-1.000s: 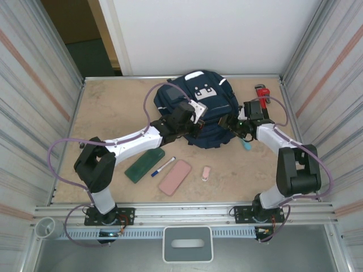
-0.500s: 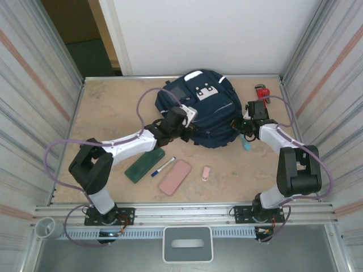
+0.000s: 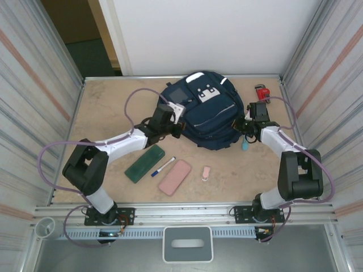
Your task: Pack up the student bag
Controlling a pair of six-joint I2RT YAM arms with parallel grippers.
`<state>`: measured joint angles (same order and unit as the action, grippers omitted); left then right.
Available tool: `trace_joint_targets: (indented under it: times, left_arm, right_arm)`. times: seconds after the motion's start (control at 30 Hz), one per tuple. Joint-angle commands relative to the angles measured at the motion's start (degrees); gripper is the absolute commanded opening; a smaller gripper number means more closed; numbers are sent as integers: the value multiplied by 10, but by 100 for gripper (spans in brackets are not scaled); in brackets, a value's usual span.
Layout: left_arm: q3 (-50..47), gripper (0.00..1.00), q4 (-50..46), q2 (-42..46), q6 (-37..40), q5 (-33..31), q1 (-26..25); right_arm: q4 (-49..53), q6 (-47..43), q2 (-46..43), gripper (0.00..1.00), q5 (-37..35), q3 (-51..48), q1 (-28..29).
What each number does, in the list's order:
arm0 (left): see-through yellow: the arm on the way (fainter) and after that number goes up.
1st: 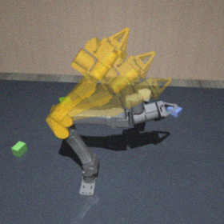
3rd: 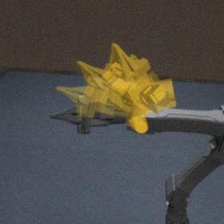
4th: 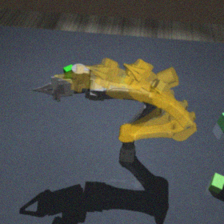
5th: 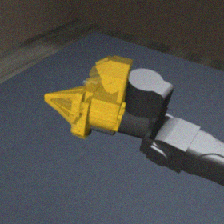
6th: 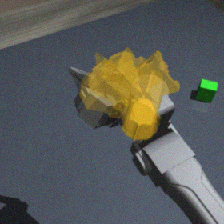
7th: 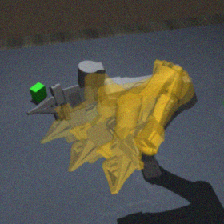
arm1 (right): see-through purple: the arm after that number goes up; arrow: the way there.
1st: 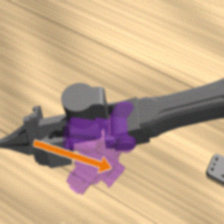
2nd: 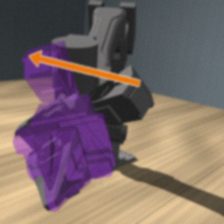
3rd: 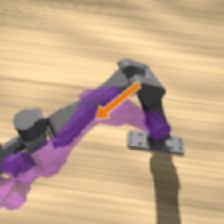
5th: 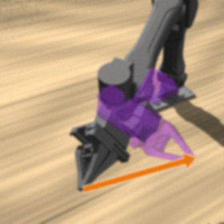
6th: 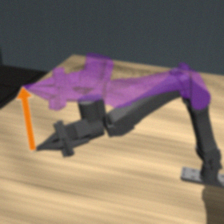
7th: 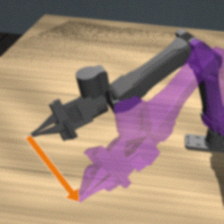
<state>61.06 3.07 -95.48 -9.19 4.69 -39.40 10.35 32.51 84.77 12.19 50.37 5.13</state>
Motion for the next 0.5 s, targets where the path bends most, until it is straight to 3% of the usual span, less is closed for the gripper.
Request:
trace_joint_targets:
  times: [0.0, 0.23, 0.47]
  left_arm:
    - [38, 31, 0, -32, -42, 91, -23]
    - [104, 51, -42, -88, -42, 152, -49]
    - [138, 55, -88, -118, 33, 164, -57]
  right_arm:
    - [-16, 4, -25, 0, 11, -3, 8]
    - [-20, 4, -16, 0, 18, -6, 11]
    - [-25, 4, -11, 0, 24, -9, 10]
